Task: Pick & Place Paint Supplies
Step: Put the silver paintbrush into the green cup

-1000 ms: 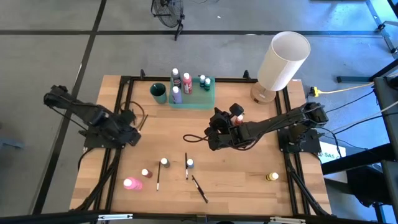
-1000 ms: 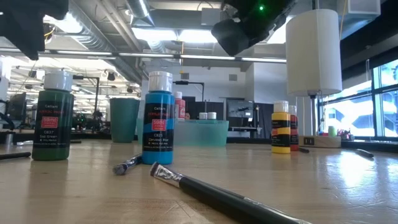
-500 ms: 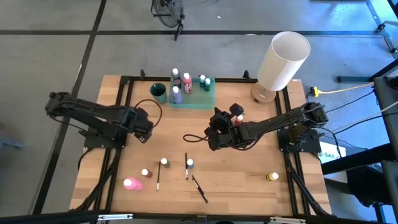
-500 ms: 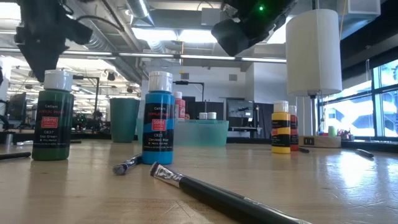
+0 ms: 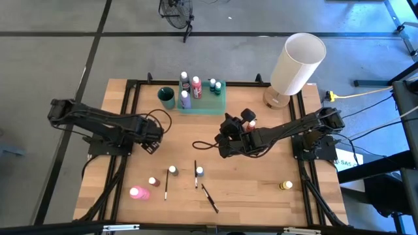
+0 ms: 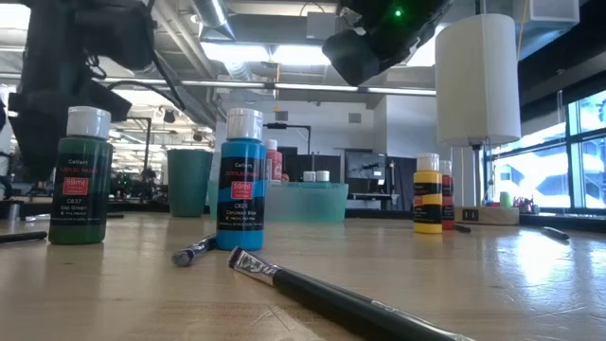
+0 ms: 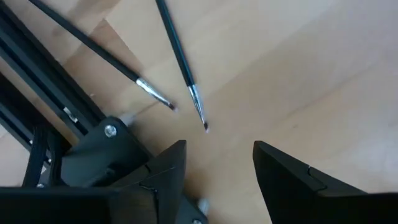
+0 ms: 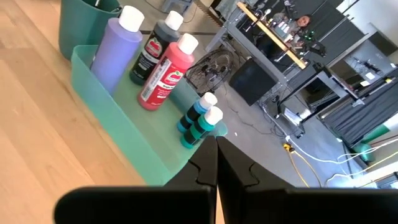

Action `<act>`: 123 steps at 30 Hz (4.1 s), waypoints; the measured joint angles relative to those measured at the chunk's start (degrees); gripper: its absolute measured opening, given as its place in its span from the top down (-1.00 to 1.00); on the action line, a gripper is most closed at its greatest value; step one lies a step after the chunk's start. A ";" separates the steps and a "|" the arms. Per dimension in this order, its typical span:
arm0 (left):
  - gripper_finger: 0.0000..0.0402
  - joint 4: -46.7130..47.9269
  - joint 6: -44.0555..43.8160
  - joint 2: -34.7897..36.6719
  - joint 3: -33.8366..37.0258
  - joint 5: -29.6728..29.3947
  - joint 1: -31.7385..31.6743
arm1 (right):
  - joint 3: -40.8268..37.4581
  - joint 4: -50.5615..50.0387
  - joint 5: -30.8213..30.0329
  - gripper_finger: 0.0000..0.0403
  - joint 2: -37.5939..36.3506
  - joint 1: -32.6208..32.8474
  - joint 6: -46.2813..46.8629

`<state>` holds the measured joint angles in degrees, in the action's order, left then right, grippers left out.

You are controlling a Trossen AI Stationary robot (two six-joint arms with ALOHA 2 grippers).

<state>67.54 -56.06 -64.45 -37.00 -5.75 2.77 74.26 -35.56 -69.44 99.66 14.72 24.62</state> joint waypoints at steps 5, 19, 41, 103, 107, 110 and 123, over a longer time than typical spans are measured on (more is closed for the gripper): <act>0.09 -1.27 0.31 0.00 0.51 -0.48 -1.10 | 0.00 0.22 0.69 1.00 0.00 0.00 -0.02; 0.09 -10.73 -0.49 -0.34 6.85 1.68 -1.17 | 0.01 -0.01 0.73 1.00 0.00 0.00 -0.02; 0.09 -10.86 1.61 -4.81 8.16 1.65 -4.97 | 0.00 0.17 2.01 1.00 0.00 -0.04 -0.04; 0.99 10.88 1.78 -1.95 -5.57 -0.74 3.84 | 0.00 0.03 2.13 1.00 0.00 -0.17 -1.07; 0.99 21.36 -2.99 -1.98 -13.11 -4.55 8.25 | 0.01 0.03 2.13 1.00 -0.01 -0.17 -1.07; 0.99 21.80 -4.69 -2.00 -18.98 -8.03 10.72 | 0.01 0.05 2.13 1.00 -0.01 -0.16 -1.07; 0.99 22.43 18.06 -9.58 -44.82 -25.30 3.31 | 0.00 1.25 2.13 1.00 -0.02 -0.17 -1.87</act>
<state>89.97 -38.00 -74.03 -81.82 -31.05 6.09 74.26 -34.30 -67.31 99.63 14.55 22.75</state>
